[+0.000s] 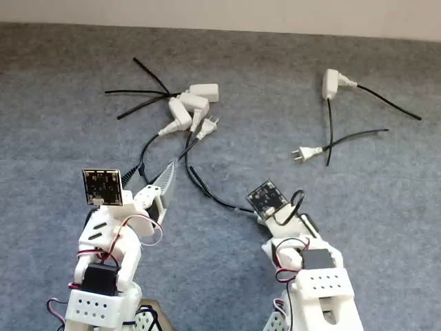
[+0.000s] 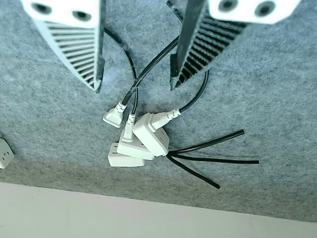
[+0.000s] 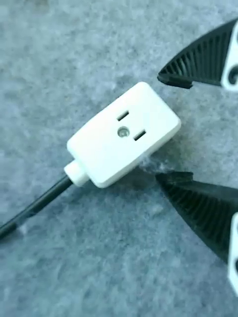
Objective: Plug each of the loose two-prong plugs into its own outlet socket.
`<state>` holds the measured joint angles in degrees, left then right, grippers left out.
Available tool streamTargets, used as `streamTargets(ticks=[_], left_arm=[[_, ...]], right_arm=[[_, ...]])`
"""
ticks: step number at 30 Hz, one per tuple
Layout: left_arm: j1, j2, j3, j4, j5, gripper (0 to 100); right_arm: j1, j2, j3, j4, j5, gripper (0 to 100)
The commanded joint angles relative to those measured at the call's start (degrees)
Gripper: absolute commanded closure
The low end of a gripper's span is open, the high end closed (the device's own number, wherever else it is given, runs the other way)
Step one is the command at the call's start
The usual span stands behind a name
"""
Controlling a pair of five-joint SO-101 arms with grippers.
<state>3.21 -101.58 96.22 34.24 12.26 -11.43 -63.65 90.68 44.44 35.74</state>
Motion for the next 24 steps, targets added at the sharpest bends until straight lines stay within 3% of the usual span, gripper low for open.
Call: streamTargets(ticks=[1,6,15,19,24], left_arm=[[-0.84,-0.22,0.92,0.09,-0.44,77],[-0.84,-0.22,0.92,0.09,-0.44,77],[-0.84,-0.22,0.92,0.09,-0.44,77],[-0.84,-0.22,0.92,0.09,-0.44,77],[-0.84,-0.22,0.92,0.18,-0.44,77]], right_arm=[[1.63,0.66,-0.84,8.04,2.9,73.4],[0.48,0.57,-14.2,26.42,4.57,73.4],[0.57,5.67,-52.79,48.4,-12.75,73.5],[0.57,16.04,-64.22,52.53,-16.97,73.5],[2.33,26.95,-68.88,50.15,-17.49,73.5]])
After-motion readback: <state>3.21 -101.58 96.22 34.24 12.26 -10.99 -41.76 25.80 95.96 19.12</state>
